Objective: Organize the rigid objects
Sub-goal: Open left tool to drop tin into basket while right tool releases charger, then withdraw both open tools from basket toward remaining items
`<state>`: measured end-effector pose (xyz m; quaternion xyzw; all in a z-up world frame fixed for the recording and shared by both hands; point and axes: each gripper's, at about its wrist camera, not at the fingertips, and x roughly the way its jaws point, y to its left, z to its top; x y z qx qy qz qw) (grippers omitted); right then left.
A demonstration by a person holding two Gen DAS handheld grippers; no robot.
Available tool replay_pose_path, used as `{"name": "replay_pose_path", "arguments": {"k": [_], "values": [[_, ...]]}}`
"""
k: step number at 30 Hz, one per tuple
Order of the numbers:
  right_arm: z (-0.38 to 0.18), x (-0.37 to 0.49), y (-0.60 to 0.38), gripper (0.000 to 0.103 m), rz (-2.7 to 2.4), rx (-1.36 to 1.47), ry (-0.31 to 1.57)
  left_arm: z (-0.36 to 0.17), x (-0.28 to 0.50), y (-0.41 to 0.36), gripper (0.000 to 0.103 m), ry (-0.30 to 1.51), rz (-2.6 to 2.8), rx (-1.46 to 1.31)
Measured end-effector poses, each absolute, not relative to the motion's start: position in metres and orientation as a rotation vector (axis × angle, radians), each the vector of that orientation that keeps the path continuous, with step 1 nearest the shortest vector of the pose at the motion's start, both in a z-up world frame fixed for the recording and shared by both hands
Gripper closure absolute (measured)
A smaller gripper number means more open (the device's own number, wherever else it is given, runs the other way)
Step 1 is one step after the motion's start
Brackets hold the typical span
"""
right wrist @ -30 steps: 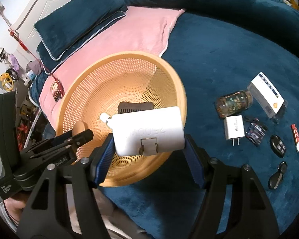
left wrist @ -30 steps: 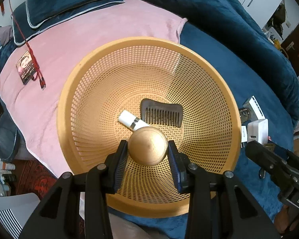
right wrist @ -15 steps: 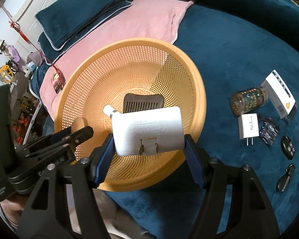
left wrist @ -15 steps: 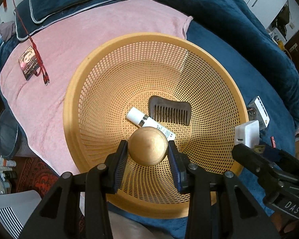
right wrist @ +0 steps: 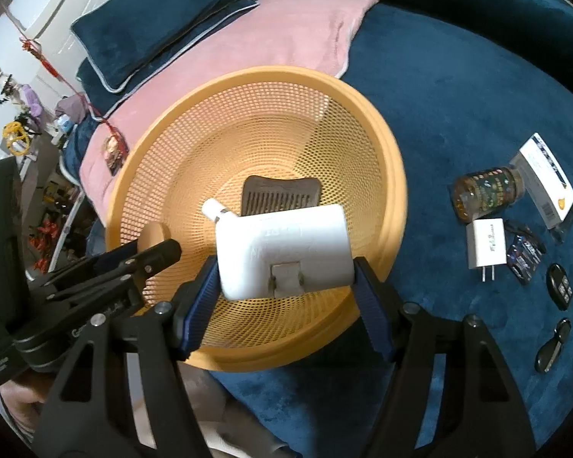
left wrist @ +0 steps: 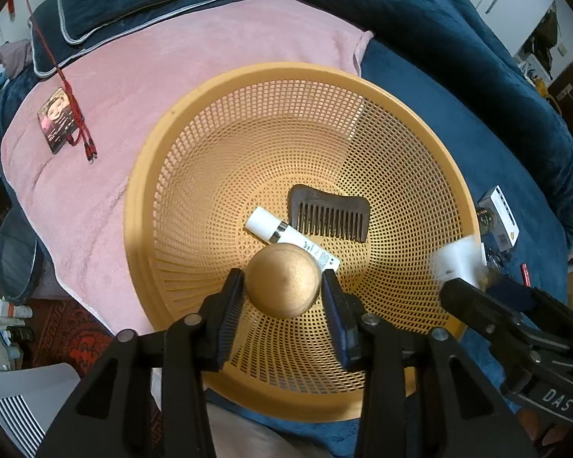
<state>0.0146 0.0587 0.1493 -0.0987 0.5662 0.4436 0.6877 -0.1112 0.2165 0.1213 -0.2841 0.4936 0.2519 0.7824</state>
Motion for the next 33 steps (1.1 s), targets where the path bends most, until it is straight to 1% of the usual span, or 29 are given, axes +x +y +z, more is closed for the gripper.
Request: {"name": "replay_pose_path", "arguments": {"k": [1, 2, 4, 7, 10, 13, 33], "values": [[0.151, 0.015, 0.058, 0.033, 0.992, -0.217, 1.264, 0.122, -0.112, 0.218, 0.032, 1.063, 0.554, -0.621], [0.152, 0.016, 0.057, 0.031, 0.986, -0.215, 1.263, 0.123, -0.114, 0.219, 0.019, 1.054, 0.56, -0.629], [0.154, 0.018, 0.054, 0.019, 0.973, -0.206, 1.265, 0.126, -0.116, 0.22, 0.011, 1.037, 0.579, -0.627], [0.156, 0.021, 0.048, 0.01, 0.953, -0.202, 1.255, 0.132, -0.115, 0.217, 0.004, 1.031, 0.598, -0.588], [0.157, 0.023, 0.04, 0.006, 0.935, -0.209, 1.251, 0.136, -0.114, 0.214, 0.002, 1.04, 0.623, -0.545], [0.158, 0.025, 0.032, 0.005, 0.919, -0.216, 1.249, 0.137, -0.116, 0.212, 0.002, 1.044, 0.628, -0.54], [0.161, 0.035, -0.015, 0.003, 0.845, -0.16, 1.246, 0.139, -0.104, 0.184, 0.002, 1.073, 0.588, -0.51]]}}
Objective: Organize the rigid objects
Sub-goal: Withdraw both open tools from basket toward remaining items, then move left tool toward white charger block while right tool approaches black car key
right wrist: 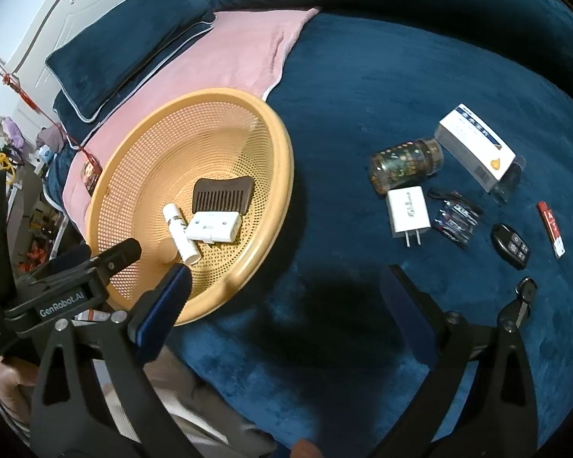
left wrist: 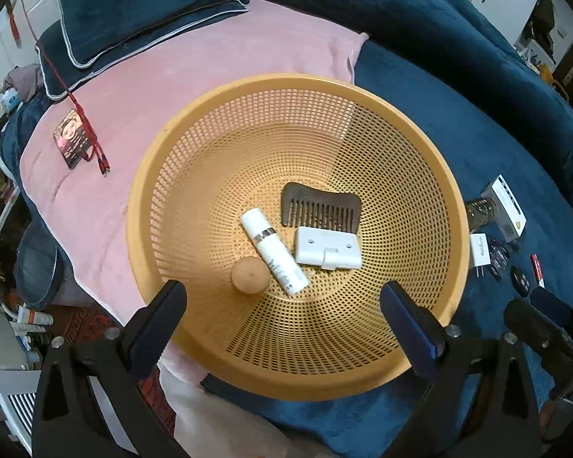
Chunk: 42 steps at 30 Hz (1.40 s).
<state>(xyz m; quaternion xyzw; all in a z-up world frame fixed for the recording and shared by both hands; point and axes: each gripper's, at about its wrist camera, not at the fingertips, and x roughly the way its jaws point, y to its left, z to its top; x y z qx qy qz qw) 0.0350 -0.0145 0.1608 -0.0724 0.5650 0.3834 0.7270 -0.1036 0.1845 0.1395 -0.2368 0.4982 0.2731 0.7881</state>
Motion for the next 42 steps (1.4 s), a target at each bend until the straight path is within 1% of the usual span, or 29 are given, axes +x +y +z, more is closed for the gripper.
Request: {"name": "replay_pose_path", "arguments": {"k": [5, 9, 42], "values": [[0.16, 0.039, -0.025, 0.003, 0.831, -0.143, 1.258, 0.14, -0.096, 0.174, 0.002, 1.079, 0.568, -0.498], [0.156, 0.042, -0.037, 0.0, 0.811, -0.127, 1.277, 0.141, -0.09, 0.166, 0.002, 1.083, 0.553, -0.485], [0.136, 0.081, -0.152, 0.0, 0.624, 0.023, 1.339, 0.149, -0.026, 0.081, 0.001, 1.115, 0.422, -0.356]]}}
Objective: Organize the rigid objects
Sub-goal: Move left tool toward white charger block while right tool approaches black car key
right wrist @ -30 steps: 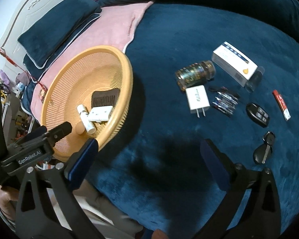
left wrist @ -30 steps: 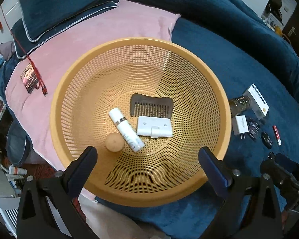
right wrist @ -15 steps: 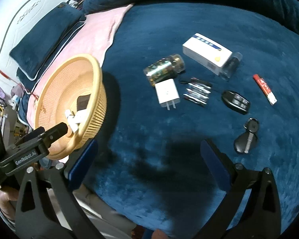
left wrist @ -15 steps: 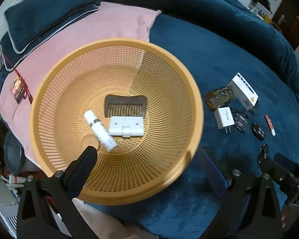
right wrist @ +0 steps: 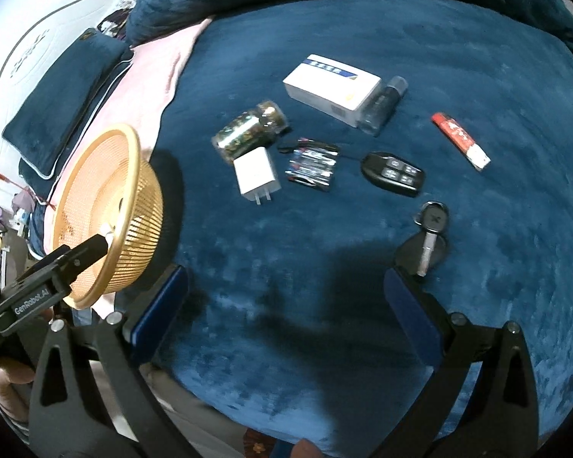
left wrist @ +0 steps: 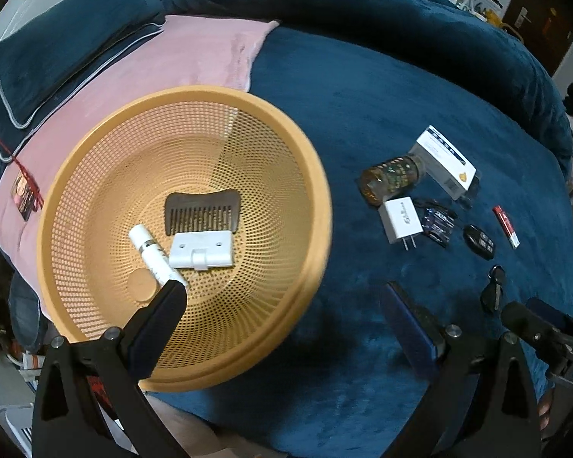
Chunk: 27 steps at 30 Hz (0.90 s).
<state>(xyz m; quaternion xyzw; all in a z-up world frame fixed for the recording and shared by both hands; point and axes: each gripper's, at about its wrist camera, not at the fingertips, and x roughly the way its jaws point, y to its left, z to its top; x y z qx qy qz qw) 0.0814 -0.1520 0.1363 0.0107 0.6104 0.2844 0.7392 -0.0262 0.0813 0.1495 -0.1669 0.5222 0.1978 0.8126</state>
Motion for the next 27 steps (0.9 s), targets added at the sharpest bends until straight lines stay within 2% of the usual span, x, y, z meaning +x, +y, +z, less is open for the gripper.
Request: {"name": "replay_pose_path", "arguments": {"k": [27], "values": [[0.116, 0.101, -0.232, 0.0, 0.466, 0.093, 1.377, 0.14, 0.019, 0.015, 0.001, 1.155, 0.266, -0.288]]}}
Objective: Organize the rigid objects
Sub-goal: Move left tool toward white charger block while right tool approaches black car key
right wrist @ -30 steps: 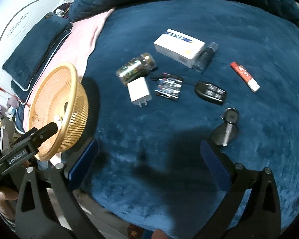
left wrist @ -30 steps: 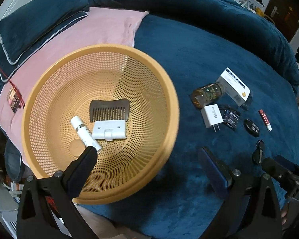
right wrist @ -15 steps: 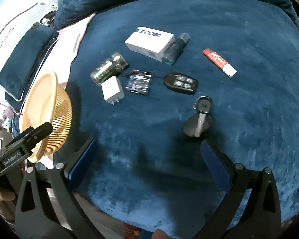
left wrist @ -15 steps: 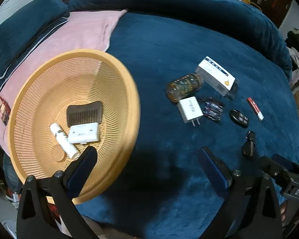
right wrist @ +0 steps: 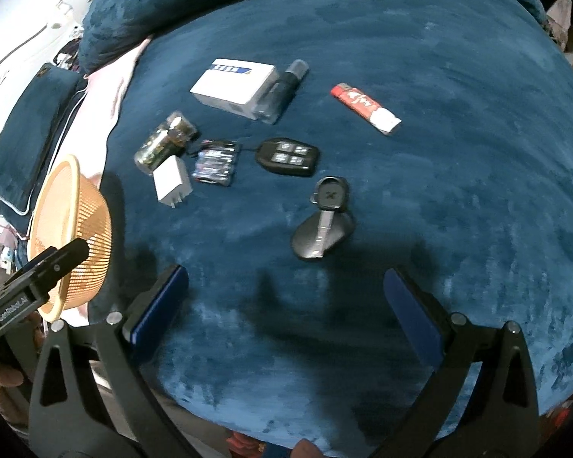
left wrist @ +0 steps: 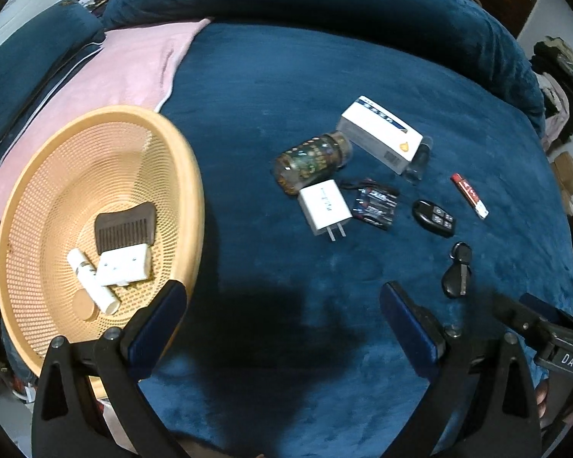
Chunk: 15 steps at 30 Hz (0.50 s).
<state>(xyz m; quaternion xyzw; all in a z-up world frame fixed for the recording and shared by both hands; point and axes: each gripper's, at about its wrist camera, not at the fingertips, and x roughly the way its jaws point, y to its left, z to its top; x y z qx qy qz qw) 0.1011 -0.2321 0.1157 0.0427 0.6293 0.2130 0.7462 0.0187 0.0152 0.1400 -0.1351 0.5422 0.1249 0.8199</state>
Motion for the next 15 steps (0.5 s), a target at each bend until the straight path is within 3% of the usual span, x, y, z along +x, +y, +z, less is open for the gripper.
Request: {"name": "replay_pose_path", "arguments": {"k": [15], "values": [[0.099, 0.105, -0.253, 0.001, 0.398, 0.147, 1.417, 0.126, 0.039, -0.018, 0.001, 1.182, 0.173, -0.259]]}}
